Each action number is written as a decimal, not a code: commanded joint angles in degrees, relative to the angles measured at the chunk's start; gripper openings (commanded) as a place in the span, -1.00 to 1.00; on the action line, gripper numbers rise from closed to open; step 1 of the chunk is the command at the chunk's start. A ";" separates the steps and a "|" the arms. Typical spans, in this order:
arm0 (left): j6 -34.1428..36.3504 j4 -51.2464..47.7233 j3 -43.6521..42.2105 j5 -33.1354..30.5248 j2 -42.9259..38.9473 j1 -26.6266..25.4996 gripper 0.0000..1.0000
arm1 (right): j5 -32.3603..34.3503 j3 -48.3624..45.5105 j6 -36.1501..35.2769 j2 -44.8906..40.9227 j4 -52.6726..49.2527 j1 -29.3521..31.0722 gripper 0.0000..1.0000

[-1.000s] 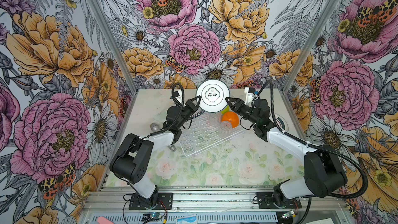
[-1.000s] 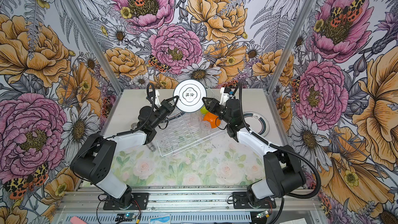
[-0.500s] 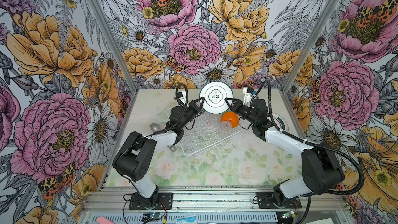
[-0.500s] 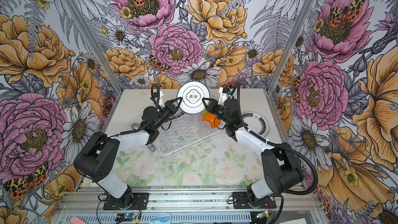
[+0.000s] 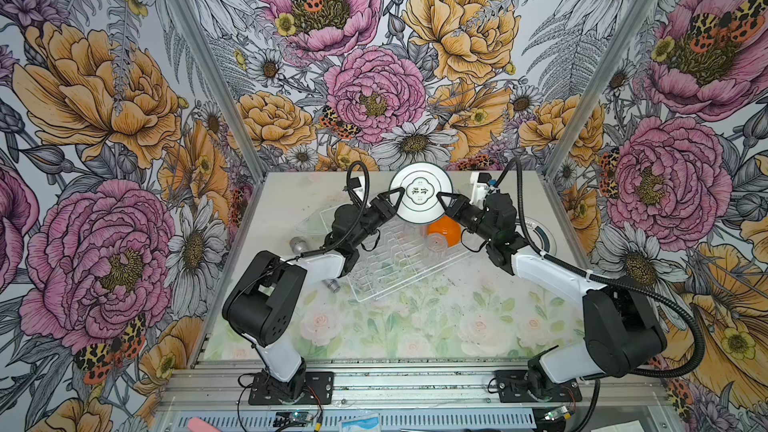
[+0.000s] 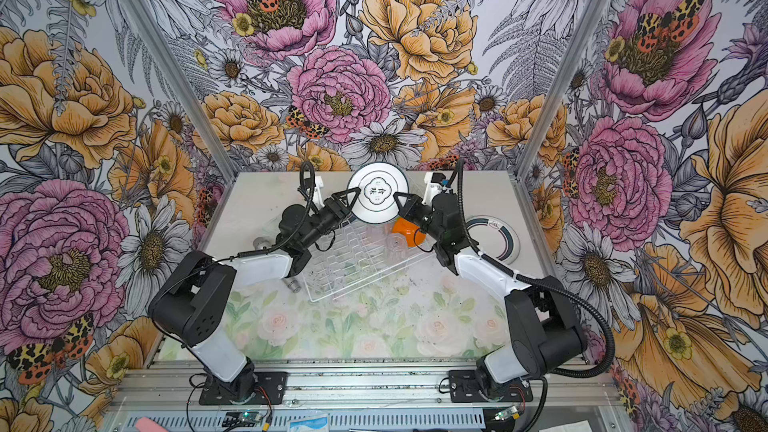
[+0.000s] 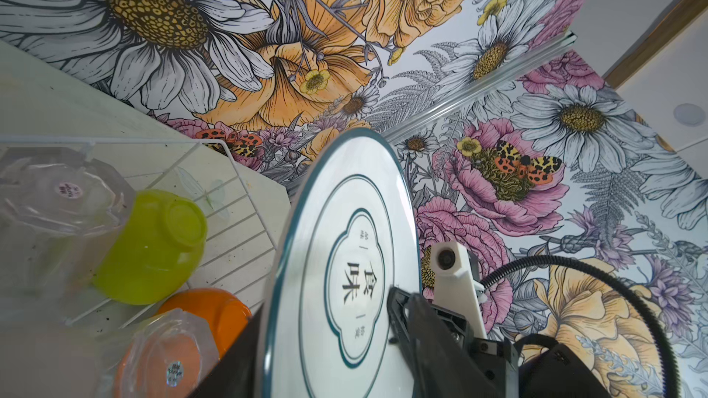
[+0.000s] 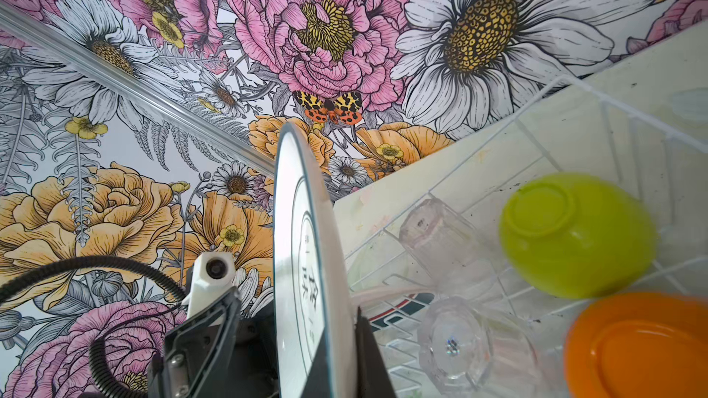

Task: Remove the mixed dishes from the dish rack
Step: 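Open the left gripper and carry the white plate to the stack with the right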

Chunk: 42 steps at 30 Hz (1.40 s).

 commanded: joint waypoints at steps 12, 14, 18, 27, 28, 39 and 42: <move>9.14 -10.83 -0.60 -0.90 -8.53 -1.52 0.97 | 2.87 -2.30 0.60 -5.76 3.21 -1.98 -1.00; 10.13 -12.05 -1.03 -1.18 -9.69 -1.50 0.97 | 3.20 -3.06 0.52 -6.79 2.80 -2.87 -1.00; 12.42 -15.92 -1.40 -1.88 -11.87 -1.36 0.97 | 4.38 -5.64 1.80 -8.87 2.61 -5.37 -1.00; 19.27 -24.20 -2.71 -4.21 -17.91 -1.35 0.97 | 6.56 -13.42 3.12 -18.11 0.00 -13.48 -1.00; 20.13 -25.63 -2.79 -4.59 -18.81 -1.26 0.97 | 7.41 -14.53 3.11 -19.73 -0.68 -14.47 -1.00; 25.40 -30.54 -6.79 -9.13 -25.28 -1.70 0.97 | 12.41 -25.20 8.47 -32.71 -7.61 -24.73 -1.00; 25.82 -30.92 -6.72 -9.00 -25.49 -1.70 0.97 | 12.27 -27.09 10.12 -33.27 -7.67 -26.81 -1.00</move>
